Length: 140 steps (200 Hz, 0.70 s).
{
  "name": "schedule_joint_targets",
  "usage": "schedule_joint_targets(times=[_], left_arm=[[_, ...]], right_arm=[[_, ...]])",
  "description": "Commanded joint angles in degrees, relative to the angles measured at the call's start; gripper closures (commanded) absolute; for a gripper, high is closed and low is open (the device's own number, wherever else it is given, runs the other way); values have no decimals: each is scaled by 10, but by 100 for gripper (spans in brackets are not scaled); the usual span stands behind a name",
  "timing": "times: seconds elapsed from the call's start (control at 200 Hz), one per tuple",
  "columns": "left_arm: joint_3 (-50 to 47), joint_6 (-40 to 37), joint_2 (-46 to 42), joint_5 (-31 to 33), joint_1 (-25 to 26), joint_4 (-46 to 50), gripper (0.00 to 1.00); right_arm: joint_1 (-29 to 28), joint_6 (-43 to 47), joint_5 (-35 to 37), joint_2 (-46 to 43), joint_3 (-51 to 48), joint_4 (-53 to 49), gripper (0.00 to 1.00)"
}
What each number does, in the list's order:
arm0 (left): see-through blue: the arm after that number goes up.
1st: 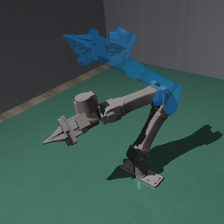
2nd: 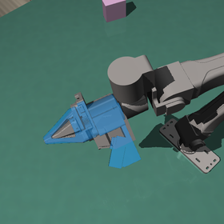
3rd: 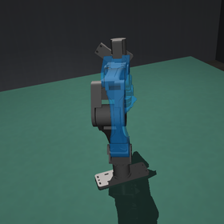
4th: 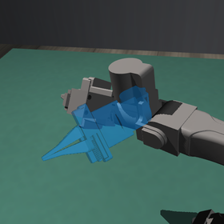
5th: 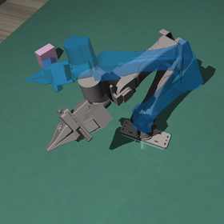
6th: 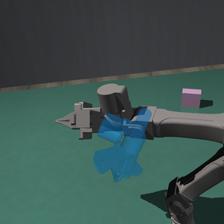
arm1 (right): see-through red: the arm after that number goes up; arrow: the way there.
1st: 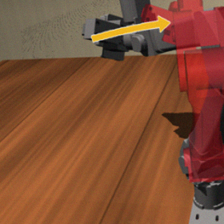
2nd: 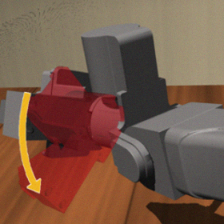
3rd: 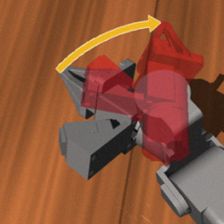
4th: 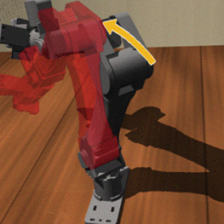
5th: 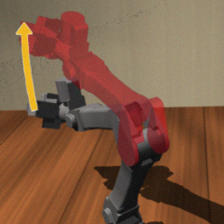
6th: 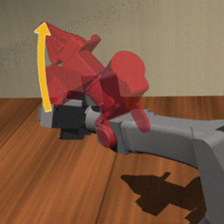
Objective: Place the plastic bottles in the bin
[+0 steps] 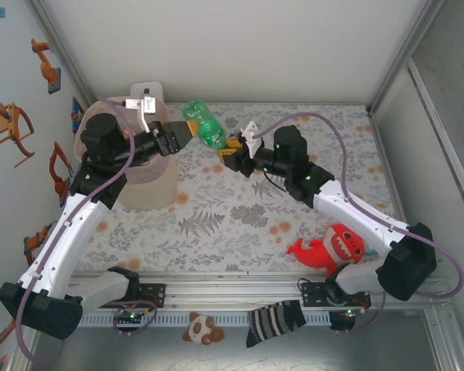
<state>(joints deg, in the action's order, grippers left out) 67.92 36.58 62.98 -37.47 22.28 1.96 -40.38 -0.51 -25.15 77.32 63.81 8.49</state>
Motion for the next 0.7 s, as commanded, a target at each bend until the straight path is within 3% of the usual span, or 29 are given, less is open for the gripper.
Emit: schedule_joint_targets(times=[0.0,0.16,0.696], left_arm=[[22,-36,3,8,16,-24,14],[27,-46,14,13,29,-22,14],[32,-73,27,34,53,-11,28]], right_arm=[[-11,-29,-17,-15,17,33,94],[-22,-47,-25,-21,19,52,94],[-31,-62,-39,-31,21,69,94]])
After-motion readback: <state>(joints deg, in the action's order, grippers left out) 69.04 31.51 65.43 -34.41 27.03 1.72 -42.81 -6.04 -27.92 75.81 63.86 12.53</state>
